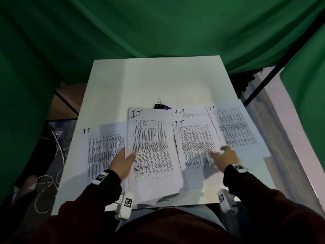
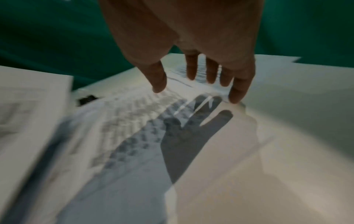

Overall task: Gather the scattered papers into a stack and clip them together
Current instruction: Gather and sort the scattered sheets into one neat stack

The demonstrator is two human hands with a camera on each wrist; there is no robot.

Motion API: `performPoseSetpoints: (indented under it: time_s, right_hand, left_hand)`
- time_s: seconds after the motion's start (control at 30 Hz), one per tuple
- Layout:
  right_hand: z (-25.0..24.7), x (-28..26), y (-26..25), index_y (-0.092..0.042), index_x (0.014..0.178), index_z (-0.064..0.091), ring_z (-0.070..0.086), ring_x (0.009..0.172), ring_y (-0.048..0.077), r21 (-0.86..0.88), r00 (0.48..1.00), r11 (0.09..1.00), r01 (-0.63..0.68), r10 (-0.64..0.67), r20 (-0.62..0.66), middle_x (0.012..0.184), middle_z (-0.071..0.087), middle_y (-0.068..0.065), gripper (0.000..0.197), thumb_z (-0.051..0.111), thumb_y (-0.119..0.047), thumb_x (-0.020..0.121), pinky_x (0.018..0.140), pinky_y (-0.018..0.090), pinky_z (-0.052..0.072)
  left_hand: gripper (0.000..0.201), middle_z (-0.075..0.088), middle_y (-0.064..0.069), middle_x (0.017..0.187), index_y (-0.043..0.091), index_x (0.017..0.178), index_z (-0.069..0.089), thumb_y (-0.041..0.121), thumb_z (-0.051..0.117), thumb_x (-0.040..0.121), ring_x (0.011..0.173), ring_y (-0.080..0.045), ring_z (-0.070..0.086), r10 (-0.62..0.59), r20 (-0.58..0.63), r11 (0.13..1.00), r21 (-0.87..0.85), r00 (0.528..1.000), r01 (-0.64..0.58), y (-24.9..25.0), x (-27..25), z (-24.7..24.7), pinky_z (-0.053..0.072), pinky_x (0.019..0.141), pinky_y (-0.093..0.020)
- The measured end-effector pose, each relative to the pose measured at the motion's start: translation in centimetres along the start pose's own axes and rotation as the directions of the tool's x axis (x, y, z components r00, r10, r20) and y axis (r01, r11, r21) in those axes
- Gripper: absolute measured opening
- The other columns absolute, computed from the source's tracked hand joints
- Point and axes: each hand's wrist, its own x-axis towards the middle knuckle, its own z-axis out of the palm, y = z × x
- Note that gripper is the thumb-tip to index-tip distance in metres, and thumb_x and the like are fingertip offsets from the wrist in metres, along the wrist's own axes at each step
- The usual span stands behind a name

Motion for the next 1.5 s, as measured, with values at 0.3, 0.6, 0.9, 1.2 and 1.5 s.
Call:
performPoseSetpoints:
  time_s: [0.3, 0.6, 0.9, 1.2, 1.5]
  right_hand:
    - [2.8, -1.5, 3.1, -0.02, 0.144, 0.039, 0.042, 0.132, 0.036, -0.4, 0.993, 0.91, -0.111, 0.085, -0.083, 0.143, 0.041, 0.018, 0.067, 0.072, -0.038, 0.089, 0.104, 0.048, 0.045]
    - [0.6, 0.5, 2.9, -0.01, 0.126, 0.06, 0.042, 0.132, 0.039, -0.162, 0.981, 0.985, -0.058, 0.027, -0.19, 0.145, 0.047, 0.019, 0.044, 0.049, -0.042, 0.099, 0.104, 0.051, 0.041]
    - [-4.1, 3.9, 6.7, 0.005, 0.129, 0.049, 0.059, 0.116, 0.047, -0.014, 0.923, 0.972, -0.235, 0.219, -0.316, 0.126, 0.057, 0.032, 0.079, 0.084, -0.041, 0.077, 0.101, 0.053, 0.049]
    - [-6.5, 4.3, 6.3, 0.006, 0.14, 0.051, 0.06, 0.119, 0.047, 0.189, 0.98, 0.974, -0.127, 0.153, -0.13, 0.132, 0.06, 0.035, 0.051, 0.065, -0.004, 0.092, 0.098, 0.045, 0.048]
    - [-7.8, -0.6, 0.1, -0.006, 0.113, 0.068, 0.072, 0.078, 0.025, 0.803, 0.98, 0.562, 0.198, -0.11, -0.164, 0.093, 0.074, 0.008, 0.023, 0.065, -0.001, 0.091, 0.065, 0.031, 0.066]
  left_hand:
    - [0.079, 0.019, 0.001, 0.167, 0.02, 0.161, 0.015, 0.048, 0.055, 0.099, 0.153, -0.025, 0.021, -0.078, -0.062, 0.995, 0.055, 0.995, 0.082, -1.1, 1.1, -0.4, 0.021, 0.122, -0.048]
    - [0.054, 0.05, 0.006, 0.148, 0.022, 0.151, 0.041, 0.038, 0.053, 0.101, 0.138, -0.023, 0.046, -0.077, -0.023, 0.997, 0.03, 0.997, 0.078, -1.3, 0.9, -1.1, 0.034, 0.115, -0.046]
    - [0.097, 0.036, 0.007, 0.161, 0.036, 0.153, 0.031, 0.078, 0.058, 0.07, 0.147, -0.021, 0.035, -0.116, -0.072, 0.991, 0.064, 0.991, 0.121, -2.8, 1.7, -3.2, 0.031, 0.117, -0.054]
    - [0.091, 0.04, 0.006, 0.159, 0.035, 0.152, 0.034, 0.074, 0.06, 0.074, 0.145, -0.021, 0.039, -0.089, -0.087, 0.994, 0.049, 0.992, 0.093, -1.9, 2.2, -3.0, 0.032, 0.117, -0.054]
    - [0.06, 0.052, 0.007, 0.146, 0.024, 0.151, 0.041, 0.04, 0.061, 0.097, 0.137, -0.02, 0.046, -0.076, -0.057, 0.989, -0.133, 0.995, 0.068, 1.2, 1.3, 0.0, 0.032, 0.117, -0.047]
